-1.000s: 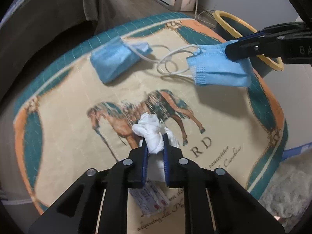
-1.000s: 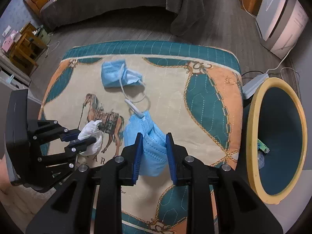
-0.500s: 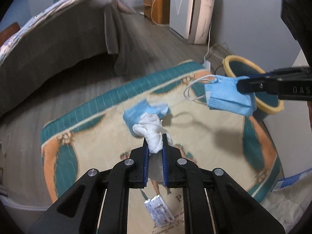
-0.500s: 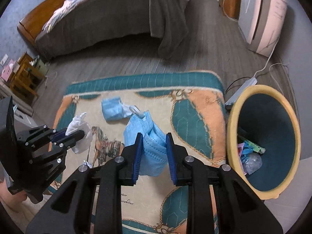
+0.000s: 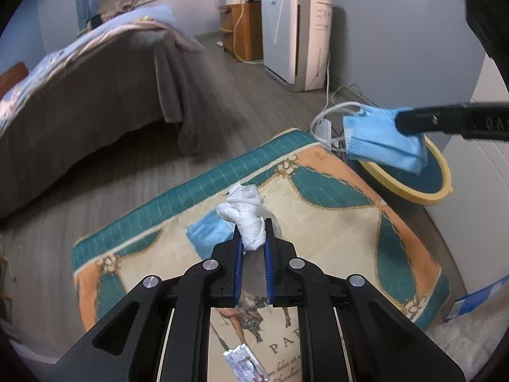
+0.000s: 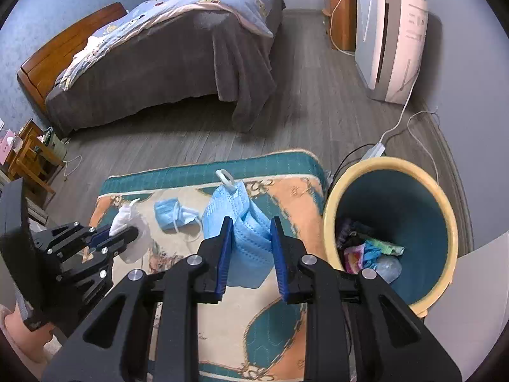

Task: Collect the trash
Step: 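Carry the mask and tissue over the bin and open both grippers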

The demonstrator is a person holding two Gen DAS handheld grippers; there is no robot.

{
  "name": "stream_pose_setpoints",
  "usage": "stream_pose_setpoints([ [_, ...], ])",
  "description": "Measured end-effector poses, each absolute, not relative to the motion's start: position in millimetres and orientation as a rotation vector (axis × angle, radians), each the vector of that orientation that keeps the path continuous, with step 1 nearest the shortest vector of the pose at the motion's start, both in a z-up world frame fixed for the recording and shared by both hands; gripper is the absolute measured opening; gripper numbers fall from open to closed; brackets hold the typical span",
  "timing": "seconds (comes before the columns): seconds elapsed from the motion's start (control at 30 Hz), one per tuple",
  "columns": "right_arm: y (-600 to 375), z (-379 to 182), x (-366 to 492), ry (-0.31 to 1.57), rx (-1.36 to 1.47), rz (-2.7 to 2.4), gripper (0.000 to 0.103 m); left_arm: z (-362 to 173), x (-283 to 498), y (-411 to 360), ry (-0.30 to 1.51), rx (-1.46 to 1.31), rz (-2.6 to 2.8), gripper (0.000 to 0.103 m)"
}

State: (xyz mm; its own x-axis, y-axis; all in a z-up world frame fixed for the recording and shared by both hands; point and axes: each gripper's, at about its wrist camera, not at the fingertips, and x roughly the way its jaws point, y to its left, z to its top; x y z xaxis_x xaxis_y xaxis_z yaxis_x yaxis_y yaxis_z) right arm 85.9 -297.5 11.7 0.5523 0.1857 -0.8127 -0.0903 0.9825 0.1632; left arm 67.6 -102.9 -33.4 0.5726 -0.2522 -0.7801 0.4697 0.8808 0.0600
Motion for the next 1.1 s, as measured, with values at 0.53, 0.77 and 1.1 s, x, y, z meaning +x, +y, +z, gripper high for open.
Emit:
stream_pose_setpoints([
  [0.53, -345.7, 20.4, 91.6, 0.926, 0.139, 0.104, 0.023, -54.8, 51.2, -146.5, 0.874, 0.413, -0.422, 0.012],
  [0.77, -353.0, 20.2, 94.9, 0.923, 0.129, 0.098, 0.023, -55.1, 47.1, -172.9, 0.884, 0.342, -0.433, 0.012],
  [1.1, -382.0, 21.1, 89.5, 0.917, 0.142, 0.054, 0.024, -47.7, 51.1, -201.5, 0.925, 0.281, -0.464, 0.012],
])
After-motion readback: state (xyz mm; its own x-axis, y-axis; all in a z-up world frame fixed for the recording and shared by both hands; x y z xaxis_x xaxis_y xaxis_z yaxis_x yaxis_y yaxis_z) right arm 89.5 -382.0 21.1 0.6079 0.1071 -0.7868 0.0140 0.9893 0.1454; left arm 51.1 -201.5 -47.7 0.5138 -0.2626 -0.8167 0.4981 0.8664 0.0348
